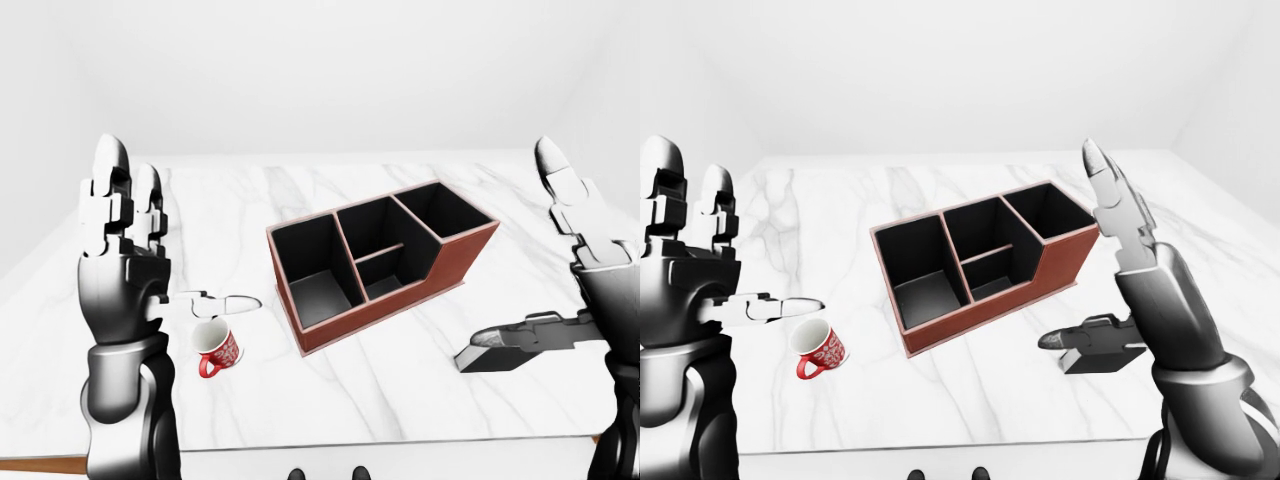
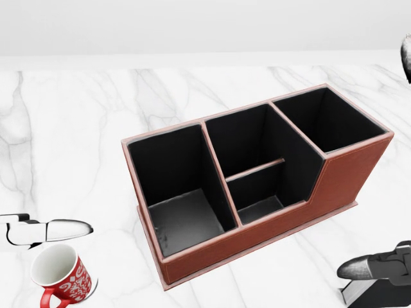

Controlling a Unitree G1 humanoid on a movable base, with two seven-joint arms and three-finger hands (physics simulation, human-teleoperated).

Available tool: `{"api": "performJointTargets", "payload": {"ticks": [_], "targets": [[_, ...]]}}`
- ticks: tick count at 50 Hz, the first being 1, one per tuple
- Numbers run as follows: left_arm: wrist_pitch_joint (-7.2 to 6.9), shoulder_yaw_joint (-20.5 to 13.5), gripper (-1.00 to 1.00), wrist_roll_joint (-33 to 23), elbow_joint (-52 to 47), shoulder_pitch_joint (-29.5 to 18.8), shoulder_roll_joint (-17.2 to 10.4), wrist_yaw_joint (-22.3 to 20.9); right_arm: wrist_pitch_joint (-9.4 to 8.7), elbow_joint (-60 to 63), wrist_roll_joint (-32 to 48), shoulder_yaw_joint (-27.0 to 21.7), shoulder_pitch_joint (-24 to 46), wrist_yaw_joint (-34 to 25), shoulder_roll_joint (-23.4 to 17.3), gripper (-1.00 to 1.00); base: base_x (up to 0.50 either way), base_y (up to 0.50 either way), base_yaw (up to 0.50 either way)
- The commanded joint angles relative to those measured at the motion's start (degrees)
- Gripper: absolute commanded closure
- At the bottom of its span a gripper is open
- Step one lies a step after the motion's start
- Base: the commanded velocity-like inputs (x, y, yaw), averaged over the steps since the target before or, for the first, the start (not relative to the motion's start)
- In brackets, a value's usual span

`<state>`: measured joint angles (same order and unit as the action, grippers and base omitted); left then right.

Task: Pick up the book and place it in the back compartment of the caddy.

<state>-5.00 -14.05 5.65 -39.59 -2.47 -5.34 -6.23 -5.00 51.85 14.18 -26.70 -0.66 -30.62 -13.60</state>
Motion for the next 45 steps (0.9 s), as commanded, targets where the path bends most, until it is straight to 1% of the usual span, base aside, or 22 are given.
{"api": "performJointTargets", "payload": {"ticks": [1,4,5,11,12,20,29,45], "targets": [[0.00,-0.68,-0.99,0.37,-0.26,-0.55,-0.37,0.08,0.00,-3.72,15.02,-2.91,2.58,-9.38,-5.11,-1.00,0.00,0.00,0.00],[0.00,-0.98,-0.99,0.60,-0.40,-0.77,-0.53,0.18,0.00,-4.59,17.86,-3.37,4.09,-9.38,-5.92,-1.00,0.00,0.00,0.00],[0.00,-1.11,-0.99,0.67,-0.21,-0.95,-0.60,0.23,0.00,-5.70,18.95,-3.89,4.37,-9.38,-7.13,-1.00,0.00,0.00,0.00],[0.00,-1.28,-0.99,0.89,-0.43,-0.94,-0.77,0.28,0.00,-7.20,21.45,-4.97,4.63,-9.38,-6.99,-1.00,0.00,0.00,0.00],[0.00,-1.13,-0.99,0.30,0.53,-0.96,-1.08,0.12,0.00,-14.06,21.77,-7.56,2.04,-9.38,-9.87,-1.00,0.00,0.00,0.00],[0.00,-1.14,-0.99,0.00,0.44,-1.04,-1.02,-0.08,0.00,-16.58,24.98,-8.53,3.20,-9.38,-8.79,-1.00,0.00,0.00,0.00],[0.00,-1.19,-0.99,-0.09,0.28,-1.02,-0.99,-0.19,0.00,-17.95,25.81,-8.81,3.26,-9.38,-8.67,-1.00,0.00,0.00,0.00],[0.00,-0.77,-0.99,-0.63,0.64,-0.61,-0.70,-0.36,0.00,-24.15,26.47,-7.96,0.38,-9.38,-6.25,-1.00,0.00,0.00,0.00]]}}
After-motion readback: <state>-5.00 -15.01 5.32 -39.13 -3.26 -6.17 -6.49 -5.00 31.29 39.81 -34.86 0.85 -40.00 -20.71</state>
